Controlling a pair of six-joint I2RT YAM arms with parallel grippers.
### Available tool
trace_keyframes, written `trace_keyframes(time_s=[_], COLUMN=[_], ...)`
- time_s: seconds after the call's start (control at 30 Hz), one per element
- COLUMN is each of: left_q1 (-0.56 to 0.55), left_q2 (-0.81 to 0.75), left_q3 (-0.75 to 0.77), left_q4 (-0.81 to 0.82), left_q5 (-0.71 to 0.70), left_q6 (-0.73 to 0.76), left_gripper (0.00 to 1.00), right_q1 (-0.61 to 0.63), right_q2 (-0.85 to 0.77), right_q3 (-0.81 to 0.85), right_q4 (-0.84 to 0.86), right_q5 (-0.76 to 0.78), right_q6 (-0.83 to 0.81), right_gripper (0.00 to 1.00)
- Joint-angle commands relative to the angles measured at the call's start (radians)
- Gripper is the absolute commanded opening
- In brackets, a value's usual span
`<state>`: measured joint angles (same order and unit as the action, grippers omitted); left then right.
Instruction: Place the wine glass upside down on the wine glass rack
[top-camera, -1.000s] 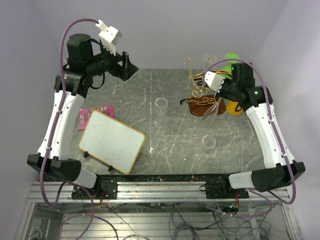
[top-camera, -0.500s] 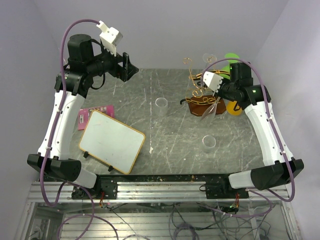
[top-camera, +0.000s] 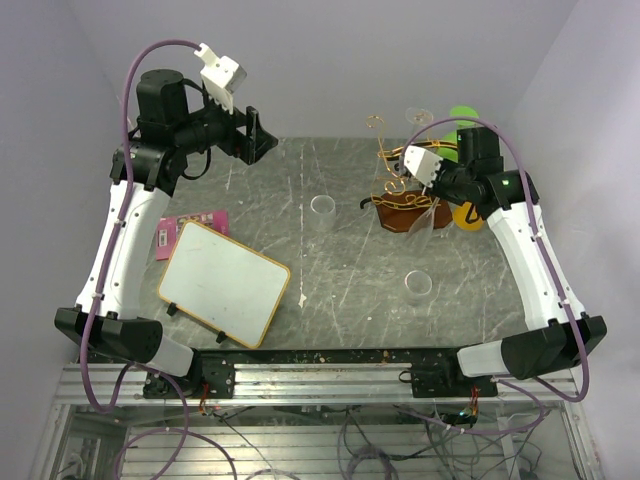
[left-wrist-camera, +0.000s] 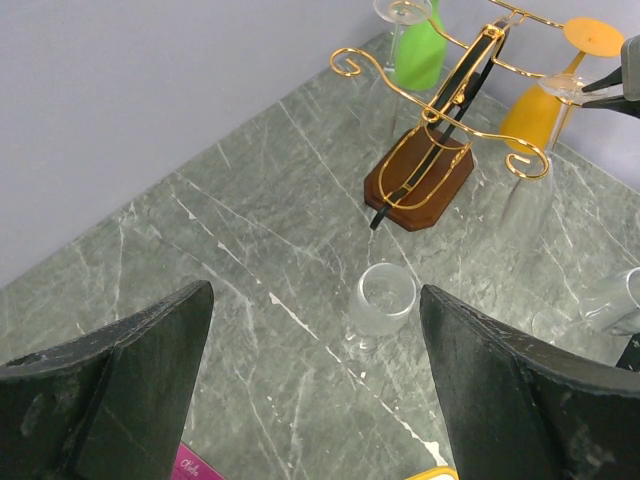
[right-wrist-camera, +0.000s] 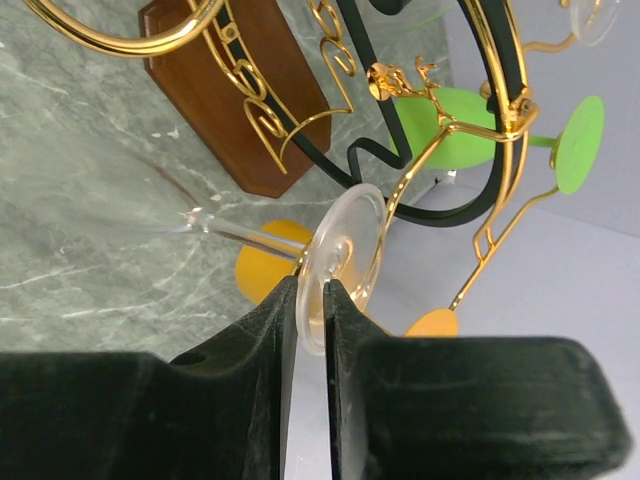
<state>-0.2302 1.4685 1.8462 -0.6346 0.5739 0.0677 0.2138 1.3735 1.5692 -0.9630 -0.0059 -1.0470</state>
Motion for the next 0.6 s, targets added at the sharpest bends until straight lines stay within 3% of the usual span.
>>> trace_keyframes(time_s=[0.0, 0.3, 0.57], left_q1=[0.006, 0.006, 0.006], left_q2=[-0.006, -0.002, 0.011], left_q3=[-0.011, -0.030, -0.142], left_q4=[0.003, 0.015, 0.082], left_q5=[0.024, 0.023, 0.003], left_q6=[0.012, 0.013, 0.013], left_gripper=[0.94, 0.95, 0.95], right_q1=[0.006, 0.006, 0.005], right_q2=[0.009, 0.013, 0.016], right_q3=[-0.017, -0.016, 0.002], right_q4=[0.006, 0.002, -0.011], right_q5=[-0.014, -0.030, -0.070], right_q6=[0.020, 0.041, 0.055], right_gripper=[0.17, 0.20, 0.28])
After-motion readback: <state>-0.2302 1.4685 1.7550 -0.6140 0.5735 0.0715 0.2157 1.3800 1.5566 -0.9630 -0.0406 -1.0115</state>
